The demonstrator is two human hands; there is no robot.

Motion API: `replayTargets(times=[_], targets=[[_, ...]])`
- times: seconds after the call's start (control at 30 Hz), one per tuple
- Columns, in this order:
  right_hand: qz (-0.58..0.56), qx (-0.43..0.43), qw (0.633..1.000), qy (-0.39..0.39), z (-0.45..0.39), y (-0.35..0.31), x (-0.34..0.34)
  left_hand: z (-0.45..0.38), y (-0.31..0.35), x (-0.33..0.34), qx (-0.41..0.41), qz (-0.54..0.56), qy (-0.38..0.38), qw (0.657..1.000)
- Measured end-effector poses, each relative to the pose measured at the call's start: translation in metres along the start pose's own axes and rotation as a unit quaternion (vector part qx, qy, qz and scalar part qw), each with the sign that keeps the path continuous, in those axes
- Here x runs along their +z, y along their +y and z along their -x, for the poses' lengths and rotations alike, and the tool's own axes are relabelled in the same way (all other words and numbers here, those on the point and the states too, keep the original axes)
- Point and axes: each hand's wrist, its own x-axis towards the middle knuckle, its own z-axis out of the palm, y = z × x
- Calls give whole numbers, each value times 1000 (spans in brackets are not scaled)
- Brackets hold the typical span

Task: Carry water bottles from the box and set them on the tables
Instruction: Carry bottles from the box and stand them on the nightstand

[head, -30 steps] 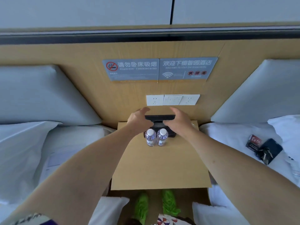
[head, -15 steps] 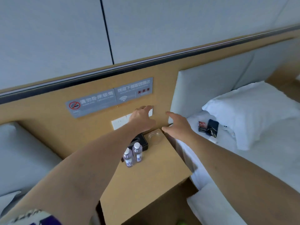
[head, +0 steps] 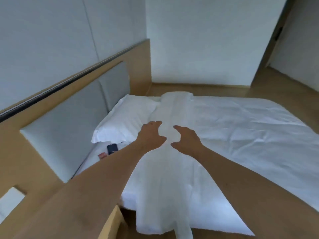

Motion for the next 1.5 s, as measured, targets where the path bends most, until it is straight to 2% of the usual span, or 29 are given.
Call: replayTargets(times=[0.17,0.37,0.57,0.83,1.13,1.37,1.5], targets=[[12,136,988,73,65,172,-98,-23,188,101,151,-22,-73,986],[-5,298,943,149,181,339,-193,-3,398,219,308,-11,-168,936],[-26,430,877,215,297,455,-244,40,562,318,440,-26,-256,860],[-40,576,769,273,398,589,-296,77,732,445,561,-30,-338,755],[-35,669,675,310,430,748,-400,67,941,554,647,-74,-359,668],[-43,708,627,322,468,855,-455,60,1073,633,654,-78,-372,654],[-49,716,618,321,497,931,-478,75,1136,688,665,-90,-388,631]])
